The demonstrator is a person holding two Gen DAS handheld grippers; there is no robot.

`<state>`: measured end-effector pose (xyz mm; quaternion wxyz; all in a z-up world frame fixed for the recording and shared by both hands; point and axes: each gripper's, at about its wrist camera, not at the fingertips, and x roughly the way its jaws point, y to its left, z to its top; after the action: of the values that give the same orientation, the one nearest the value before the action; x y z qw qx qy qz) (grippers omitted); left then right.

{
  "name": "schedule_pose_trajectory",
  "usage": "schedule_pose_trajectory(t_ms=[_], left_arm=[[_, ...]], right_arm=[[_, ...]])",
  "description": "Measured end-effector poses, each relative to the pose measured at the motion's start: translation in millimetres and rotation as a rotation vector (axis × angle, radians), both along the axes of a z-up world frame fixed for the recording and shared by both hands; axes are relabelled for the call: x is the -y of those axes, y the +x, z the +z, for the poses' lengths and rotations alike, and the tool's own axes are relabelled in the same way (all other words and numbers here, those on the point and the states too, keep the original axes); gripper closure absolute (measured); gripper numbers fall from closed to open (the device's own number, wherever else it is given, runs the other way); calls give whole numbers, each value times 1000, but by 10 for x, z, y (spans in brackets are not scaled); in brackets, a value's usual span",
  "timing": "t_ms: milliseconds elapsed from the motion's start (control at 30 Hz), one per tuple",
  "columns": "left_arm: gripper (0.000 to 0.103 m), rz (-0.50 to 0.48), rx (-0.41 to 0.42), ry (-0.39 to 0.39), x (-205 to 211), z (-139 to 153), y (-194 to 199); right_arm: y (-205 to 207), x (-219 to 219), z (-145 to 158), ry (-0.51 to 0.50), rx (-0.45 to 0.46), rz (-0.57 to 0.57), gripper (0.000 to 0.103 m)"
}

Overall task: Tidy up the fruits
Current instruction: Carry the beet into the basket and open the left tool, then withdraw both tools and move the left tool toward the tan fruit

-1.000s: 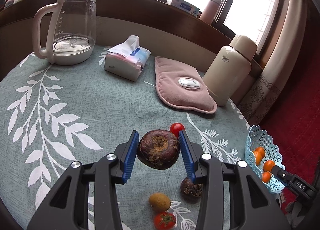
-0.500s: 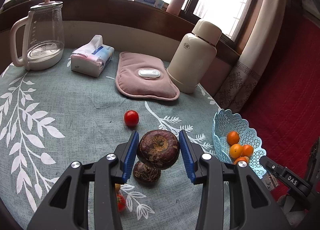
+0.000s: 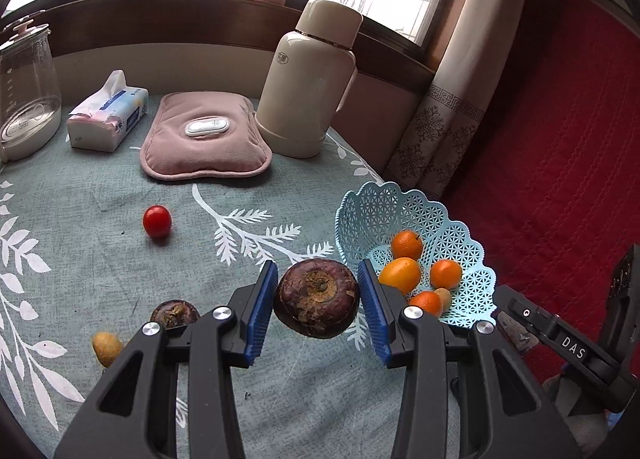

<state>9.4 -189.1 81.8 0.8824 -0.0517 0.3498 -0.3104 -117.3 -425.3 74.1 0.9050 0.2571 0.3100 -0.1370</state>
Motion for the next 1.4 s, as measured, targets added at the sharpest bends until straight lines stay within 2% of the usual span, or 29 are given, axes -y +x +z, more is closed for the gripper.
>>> schedule_pose_trajectory(t_ms=[333,667,733,933,1000,1067,1100,1133,1200,1400], left_arm=[[61,-75,-23,19,476,-68,-24],[58,-87,-42,15,655,-113,-5],[50,-84,-40,13,648,-105,-10],[47,-55,-48,2,538,-99,24],[43,-40,-50,-2,483,-93,39],[30,-19,-54,-7,417,-89,55],[27,-5,-60,-9,378,-91,66],[25,10,-68,-12,335,-96,79],[25,33,-84,-12,256,-114,107],[25,92,-70,3,28,-104,127]], right_arm=[[-118,162,5,16,25,-21,47],[-155,280,-6,40,33,-44,47],[-150,280,-14,43,31,-43,47],[-148,246,-15,46,31,-39,47],[-146,221,-16,46,31,-36,47],[-142,192,-22,48,30,-32,47],[-142,177,-26,49,30,-30,47],[-144,161,-32,49,30,-32,41],[-144,127,-43,46,31,-33,36],[-121,29,-57,47,27,-15,36]])
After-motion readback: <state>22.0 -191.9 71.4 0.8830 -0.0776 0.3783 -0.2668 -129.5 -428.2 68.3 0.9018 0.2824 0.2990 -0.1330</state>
